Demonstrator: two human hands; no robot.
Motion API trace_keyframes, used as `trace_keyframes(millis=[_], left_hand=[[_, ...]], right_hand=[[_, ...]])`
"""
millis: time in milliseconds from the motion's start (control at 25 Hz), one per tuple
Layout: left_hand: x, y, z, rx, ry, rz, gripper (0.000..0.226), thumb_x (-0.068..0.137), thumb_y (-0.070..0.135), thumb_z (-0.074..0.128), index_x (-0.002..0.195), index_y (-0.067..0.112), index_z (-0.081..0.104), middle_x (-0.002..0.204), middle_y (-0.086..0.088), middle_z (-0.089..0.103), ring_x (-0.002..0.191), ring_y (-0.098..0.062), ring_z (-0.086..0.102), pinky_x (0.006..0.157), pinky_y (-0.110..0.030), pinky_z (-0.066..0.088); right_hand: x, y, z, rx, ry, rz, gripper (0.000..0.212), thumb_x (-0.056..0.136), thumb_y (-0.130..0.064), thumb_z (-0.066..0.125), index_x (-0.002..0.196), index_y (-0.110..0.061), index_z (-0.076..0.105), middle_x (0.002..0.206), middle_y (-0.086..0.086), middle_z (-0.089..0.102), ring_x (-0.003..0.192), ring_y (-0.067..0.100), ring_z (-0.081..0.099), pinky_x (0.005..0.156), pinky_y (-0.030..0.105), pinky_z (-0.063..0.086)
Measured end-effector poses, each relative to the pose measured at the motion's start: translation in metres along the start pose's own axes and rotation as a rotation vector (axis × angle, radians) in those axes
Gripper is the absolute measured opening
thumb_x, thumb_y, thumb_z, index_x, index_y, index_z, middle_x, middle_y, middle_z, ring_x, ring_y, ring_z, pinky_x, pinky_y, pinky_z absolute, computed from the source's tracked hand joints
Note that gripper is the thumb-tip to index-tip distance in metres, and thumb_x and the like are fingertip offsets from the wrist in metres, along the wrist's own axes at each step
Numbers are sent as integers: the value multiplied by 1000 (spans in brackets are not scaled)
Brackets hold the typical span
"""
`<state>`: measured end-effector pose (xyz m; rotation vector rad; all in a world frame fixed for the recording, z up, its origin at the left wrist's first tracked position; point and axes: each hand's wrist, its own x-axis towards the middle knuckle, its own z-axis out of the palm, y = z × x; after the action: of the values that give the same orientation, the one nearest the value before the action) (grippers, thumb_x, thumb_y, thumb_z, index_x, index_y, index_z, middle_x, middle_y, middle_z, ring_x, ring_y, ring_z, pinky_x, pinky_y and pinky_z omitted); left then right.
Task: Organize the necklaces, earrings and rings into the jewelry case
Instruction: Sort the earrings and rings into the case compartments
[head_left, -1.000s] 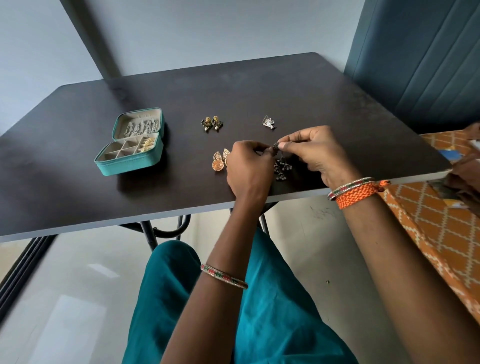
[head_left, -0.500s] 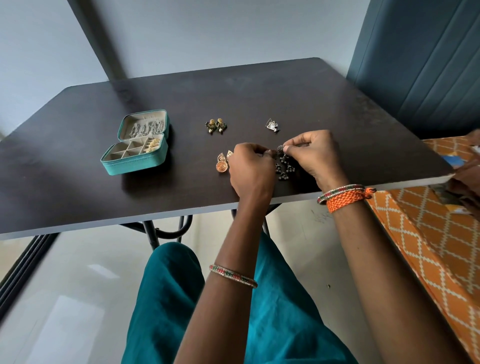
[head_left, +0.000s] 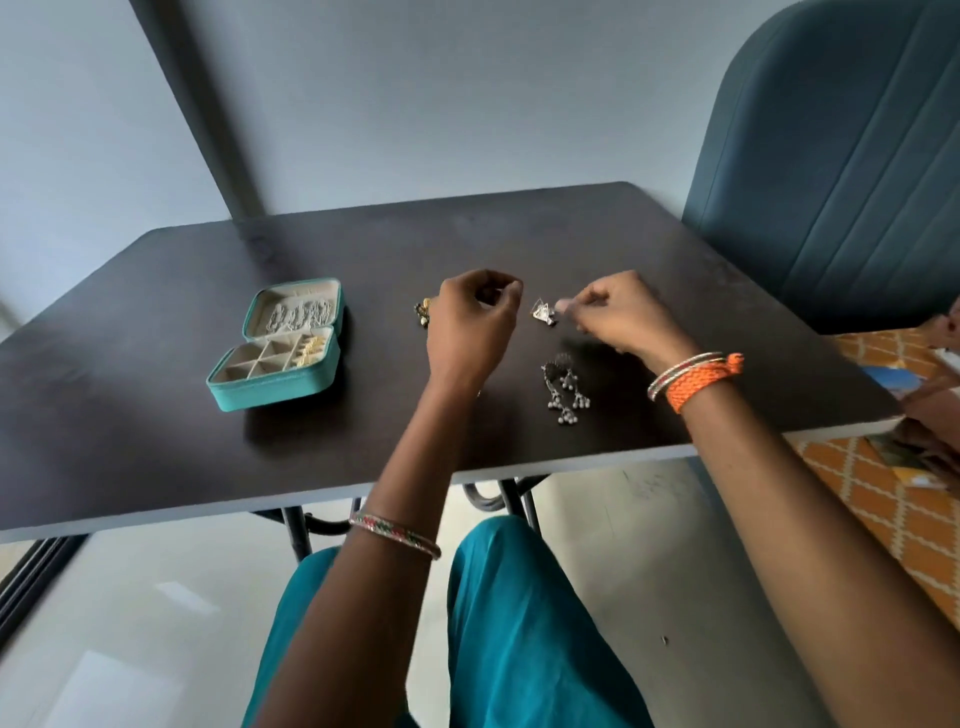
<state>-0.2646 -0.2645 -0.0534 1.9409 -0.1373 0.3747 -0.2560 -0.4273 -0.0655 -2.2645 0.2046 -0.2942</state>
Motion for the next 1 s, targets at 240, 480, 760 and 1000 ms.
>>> trace_keyframes(millis=[240,480,760,1000], left_hand=[[56,-15,2,382,-300,273,17,87,27,65,101,23,74,101,7,73,85,-8,58,74,-19,38],[82,-23,8,287,-328,308,19,80,32,74,89,16,77,82,-4,74,71,-4,54,62,-18,36],[91,-39,4,-22,-263,78,9,81,20,72,73,17,72,75,-3,72,68,-12,65,66,-28,49],[84,-29,6,-379,-311,-127,17,89,4,54,74,10,58,64,2,64,56,-6,48,51,-16,37]], right_hand=[[39,-14,10,-335,-110,-61,16,74,-38,77,74,-24,69,89,2,71,85,21,65,73,31,51],[54,-39,3,-161,-113,-268,9,83,-7,69,80,-15,67,72,2,69,53,3,62,52,18,52],[65,-24,18,50,-95,-309,8,85,-15,67,82,-21,70,74,-4,68,65,5,60,65,21,50],[54,-15,8,-294,-288,-233,9,77,-23,77,83,-24,71,68,-13,63,60,-1,54,47,3,35]])
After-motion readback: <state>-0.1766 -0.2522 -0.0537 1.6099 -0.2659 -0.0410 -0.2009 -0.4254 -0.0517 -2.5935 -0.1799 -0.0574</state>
